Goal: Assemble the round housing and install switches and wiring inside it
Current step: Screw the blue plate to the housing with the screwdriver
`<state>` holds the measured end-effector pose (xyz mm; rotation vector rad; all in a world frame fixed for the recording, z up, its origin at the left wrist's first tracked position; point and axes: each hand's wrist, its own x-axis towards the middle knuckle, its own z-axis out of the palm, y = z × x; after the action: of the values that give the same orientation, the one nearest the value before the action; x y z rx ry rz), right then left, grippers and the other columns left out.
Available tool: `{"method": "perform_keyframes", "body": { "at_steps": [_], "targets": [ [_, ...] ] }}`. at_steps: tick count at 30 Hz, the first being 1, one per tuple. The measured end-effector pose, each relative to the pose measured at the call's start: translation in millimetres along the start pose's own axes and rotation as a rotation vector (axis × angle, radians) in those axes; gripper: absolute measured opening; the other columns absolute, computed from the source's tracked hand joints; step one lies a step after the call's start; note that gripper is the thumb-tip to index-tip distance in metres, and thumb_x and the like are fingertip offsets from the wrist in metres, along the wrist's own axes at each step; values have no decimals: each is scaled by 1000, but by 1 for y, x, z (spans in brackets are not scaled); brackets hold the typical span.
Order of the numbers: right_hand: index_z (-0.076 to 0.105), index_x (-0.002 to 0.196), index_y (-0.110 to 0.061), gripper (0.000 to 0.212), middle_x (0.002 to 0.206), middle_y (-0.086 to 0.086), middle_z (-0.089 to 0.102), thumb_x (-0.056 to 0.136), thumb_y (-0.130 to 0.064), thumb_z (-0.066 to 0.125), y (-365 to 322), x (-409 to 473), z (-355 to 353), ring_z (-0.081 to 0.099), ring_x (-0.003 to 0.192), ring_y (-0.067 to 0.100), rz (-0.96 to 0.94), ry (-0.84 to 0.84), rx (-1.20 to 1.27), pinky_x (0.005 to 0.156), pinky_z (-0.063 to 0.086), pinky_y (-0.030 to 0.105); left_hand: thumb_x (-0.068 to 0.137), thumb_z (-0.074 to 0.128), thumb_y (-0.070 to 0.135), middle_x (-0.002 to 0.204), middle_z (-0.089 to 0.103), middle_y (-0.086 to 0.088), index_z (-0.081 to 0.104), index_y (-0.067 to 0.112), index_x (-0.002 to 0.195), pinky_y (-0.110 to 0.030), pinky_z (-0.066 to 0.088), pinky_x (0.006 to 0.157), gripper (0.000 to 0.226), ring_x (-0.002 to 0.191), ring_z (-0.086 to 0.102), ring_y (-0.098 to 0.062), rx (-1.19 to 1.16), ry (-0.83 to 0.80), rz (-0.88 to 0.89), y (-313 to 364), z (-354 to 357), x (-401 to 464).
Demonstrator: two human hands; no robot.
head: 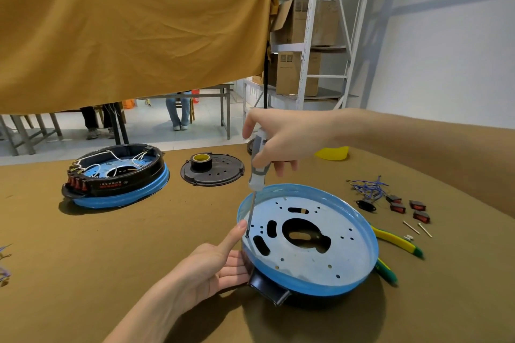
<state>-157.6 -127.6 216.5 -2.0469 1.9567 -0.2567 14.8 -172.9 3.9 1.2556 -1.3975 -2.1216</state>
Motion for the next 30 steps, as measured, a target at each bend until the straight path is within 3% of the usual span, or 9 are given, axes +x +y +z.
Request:
{"method": "perform_keyframes", "body": {
  "at_steps": [3, 5, 8, 11, 14, 18, 23, 27, 30],
  "targets": [
    [41, 124, -26, 39, 86, -1, 72, 98, -45, 64, 0, 3, 5, 71, 61, 15, -40, 64, -124, 52, 61, 31, 52, 81, 69, 99, 79, -20, 66, -7, 114, -35, 65, 73, 100, 91, 79, -28, 7, 7, 5, -1, 0, 1],
    [40, 127, -27, 43, 92, -2, 69, 96, -40, 68, 0, 4, 6, 68, 72, 17, -39, 47, -107, 52, 59, 27, 52, 81, 70, 98, 79, -20, 66, -7, 115, -35, 65, 75, 100, 90, 79, -28, 16, 12, 8, -1, 0, 1],
    [44, 122, -28, 40, 91, -2, 70, 93, -34, 72, -2, 5, 5, 71, 61, 13, -45, 55, -71, 47, 53, 22, 51, 80, 70, 96, 79, -20, 66, -6, 113, -34, 65, 72, 100, 87, 79, -28, 26, 16, 16, -1, 0, 2],
    [44, 119, -30, 41, 89, -8, 71, 93, -52, 67, 0, 7, 9, 72, 65, 14, -82, 125, -209, 55, 60, 32, 49, 81, 70, 96, 79, -20, 66, -7, 114, -34, 65, 72, 101, 87, 79, -28, 27, 20, 8, -1, 0, 3],
    [41, 126, -30, 49, 96, -4, 67, 91, -40, 73, 1, 6, 5, 72, 81, 21, -71, 60, -161, 66, 64, 43, 49, 81, 70, 96, 79, -20, 66, -6, 114, -34, 65, 72, 101, 87, 79, -28, 31, 18, 7, -1, -1, 3],
    [42, 124, -27, 44, 85, -3, 71, 96, -54, 63, 0, 6, 6, 69, 54, 10, -89, 107, -207, 48, 58, 26, 50, 82, 69, 97, 79, -20, 66, -7, 114, -34, 64, 70, 100, 87, 79, -29, 25, 14, 1, -1, -1, 4],
    [42, 131, -28, 42, 89, 0, 70, 98, -37, 66, 0, 6, 1, 70, 58, 11, -84, 42, -160, 49, 57, 22, 49, 83, 68, 97, 78, -21, 66, -7, 113, -35, 64, 70, 100, 87, 79, -30, 25, 22, -1, -2, -2, 6],
    [40, 127, -28, 42, 88, -5, 71, 98, -51, 60, 0, 8, 4, 70, 58, 13, -112, 74, -209, 55, 60, 27, 49, 84, 67, 97, 78, -22, 66, -8, 113, -33, 64, 65, 100, 85, 79, -30, 17, 14, -9, 0, -2, 6],
    [37, 130, -27, 51, 92, 5, 71, 93, -32, 71, -2, 7, -2, 69, 67, 14, -67, -37, -117, 51, 57, 25, 52, 83, 68, 96, 78, -22, 67, -8, 112, -32, 63, 65, 98, 83, 79, -28, 20, 3, -2, -1, -3, 7]
  ]
}}
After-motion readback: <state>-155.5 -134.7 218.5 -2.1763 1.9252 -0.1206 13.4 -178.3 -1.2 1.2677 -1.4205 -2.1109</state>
